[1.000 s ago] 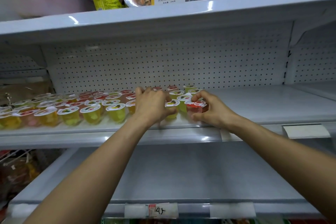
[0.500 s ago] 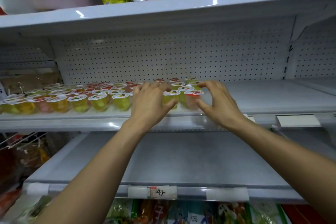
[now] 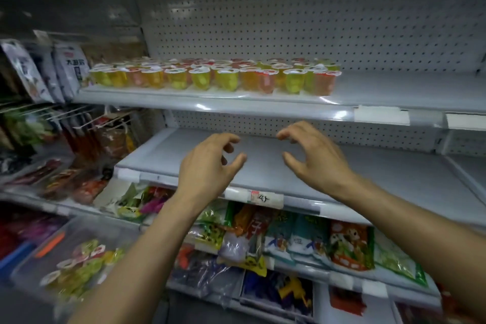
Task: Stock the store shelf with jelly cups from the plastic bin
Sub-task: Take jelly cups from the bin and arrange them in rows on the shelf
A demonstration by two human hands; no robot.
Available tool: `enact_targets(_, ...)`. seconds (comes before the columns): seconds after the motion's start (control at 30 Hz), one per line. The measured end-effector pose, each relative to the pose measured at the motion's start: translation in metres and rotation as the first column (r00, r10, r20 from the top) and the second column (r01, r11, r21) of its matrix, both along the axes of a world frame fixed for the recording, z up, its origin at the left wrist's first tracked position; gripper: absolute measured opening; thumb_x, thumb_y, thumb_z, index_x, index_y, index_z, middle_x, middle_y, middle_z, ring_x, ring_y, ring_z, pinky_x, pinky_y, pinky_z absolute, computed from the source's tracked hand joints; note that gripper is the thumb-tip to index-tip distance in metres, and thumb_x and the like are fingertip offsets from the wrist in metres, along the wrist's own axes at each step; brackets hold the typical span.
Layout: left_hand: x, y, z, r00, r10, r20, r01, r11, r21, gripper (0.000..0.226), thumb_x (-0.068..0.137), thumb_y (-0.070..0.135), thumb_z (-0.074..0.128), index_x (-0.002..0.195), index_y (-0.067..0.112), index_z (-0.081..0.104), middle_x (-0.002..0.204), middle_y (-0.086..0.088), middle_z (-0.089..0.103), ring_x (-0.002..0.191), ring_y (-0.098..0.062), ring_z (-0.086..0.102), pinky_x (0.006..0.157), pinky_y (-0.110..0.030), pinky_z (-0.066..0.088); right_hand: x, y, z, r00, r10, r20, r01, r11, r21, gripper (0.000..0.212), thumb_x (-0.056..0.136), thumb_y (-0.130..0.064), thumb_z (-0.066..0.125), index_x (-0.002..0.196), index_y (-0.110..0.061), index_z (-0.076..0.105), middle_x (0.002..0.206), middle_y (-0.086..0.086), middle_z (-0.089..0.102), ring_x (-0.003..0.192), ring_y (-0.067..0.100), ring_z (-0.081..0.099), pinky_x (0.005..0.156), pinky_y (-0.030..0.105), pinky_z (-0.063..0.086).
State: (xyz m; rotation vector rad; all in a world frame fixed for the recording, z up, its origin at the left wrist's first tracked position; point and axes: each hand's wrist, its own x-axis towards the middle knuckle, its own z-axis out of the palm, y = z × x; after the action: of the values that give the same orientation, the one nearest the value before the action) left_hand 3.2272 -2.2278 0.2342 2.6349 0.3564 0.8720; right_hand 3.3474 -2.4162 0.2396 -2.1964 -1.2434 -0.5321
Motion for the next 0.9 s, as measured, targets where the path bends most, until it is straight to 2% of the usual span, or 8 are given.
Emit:
enact_targets(0.17,-0.053,0.041,-0.031,0.994,0.082,-0.069,-0.087,0.994,-0.069,0.035,0.088,0.046,0.063,0.120,0.034,0.060,0.097,0.018,0.058,0.075,-0.002,0.058,0.068,-0.030,0.050,-0.034,0.059,-0.029,0.990,0.118,-0.084,-0.124,0.990,-0.073,0.028,0.091,-0.029,0.059,0.119,-0.030,0.055,0.118,-0.010,0.052,0.104,0.012,0.053,0.083,0.036,0.048)
enact_targets(0.33,-0.105,0.113,-0.075,0.963,0.196,-0.185,-0.217,0.971,-0.098,0.028,0.087,0.043,0.065,0.113,0.031,0.064,0.102,0.008,0.067,0.086,-0.016,0.063,0.075,-0.037,0.054,-0.067,0.140,-0.069,0.956,0.232,-0.179,-0.264,0.947,-0.184,0.028,0.092,-0.028,0.058,0.120,-0.030,0.054,0.120,-0.008,0.052,0.107,0.011,0.051,0.086,0.037,0.048)
enact_targets(0.47,-0.145,0.189,-0.111,0.912,0.273,-0.306,-0.327,0.935,-0.139,0.030,0.089,0.044,0.064,0.115,0.029,0.063,0.097,0.011,0.065,0.080,-0.012,0.062,0.070,-0.033,0.053,-0.089,0.225,-0.105,0.915,0.300,-0.270,-0.366,0.899,-0.242,0.032,0.089,-0.027,0.059,0.121,-0.025,0.056,0.119,-0.004,0.055,0.108,0.015,0.052,0.086,0.035,0.047)
enact_targets(0.57,-0.174,0.256,-0.143,0.860,0.330,-0.390,-0.427,0.883,-0.195,0.028,0.088,0.046,0.063,0.111,0.031,0.063,0.092,0.015,0.065,0.081,-0.011,0.064,0.072,-0.036,0.054,-0.106,0.299,-0.137,0.876,0.334,-0.349,-0.433,0.862,-0.262,0.030,0.087,-0.026,0.061,0.117,-0.023,0.059,0.115,-0.001,0.056,0.107,0.017,0.054,0.088,0.038,0.047)
enact_targets(0.7,-0.210,0.340,-0.196,0.784,0.367,-0.501,-0.549,0.787,-0.281,0.029,0.085,0.052,0.061,0.109,0.036,0.065,0.091,0.016,0.067,0.089,-0.013,0.065,0.078,-0.037,0.054,-0.123,0.394,-0.192,0.811,0.310,-0.496,-0.506,0.798,-0.328,0.026,0.083,-0.019,0.064,0.109,-0.018,0.063,0.106,-0.005,0.057,0.101,0.016,0.057,0.082,0.025,0.041)
enact_targets(0.8,-0.227,0.395,-0.242,0.703,0.315,-0.637,-0.589,0.760,-0.274,0.031,0.089,0.050,0.061,0.114,0.032,0.064,0.098,0.015,0.066,0.092,-0.014,0.064,0.079,-0.033,0.053,-0.131,0.455,-0.235,0.767,0.258,-0.588,-0.541,0.752,-0.377,0.029,0.082,-0.028,0.057,0.108,-0.017,0.063,0.105,0.000,0.059,0.093,0.014,0.056,0.080,0.027,0.043)
enact_targets(0.9,-0.233,0.437,-0.290,0.651,0.239,-0.721,-0.604,0.738,-0.300,0.028,0.091,0.046,0.060,0.112,0.027,0.065,0.095,0.016,0.062,0.091,-0.013,0.063,0.079,-0.033,0.052,-0.133,0.500,-0.283,0.750,0.191,-0.634,-0.560,0.693,-0.453,0.021,0.087,-0.019,0.063,0.108,-0.013,0.063,0.107,0.000,0.059,0.087,0.009,0.050,0.074,0.021,0.037)
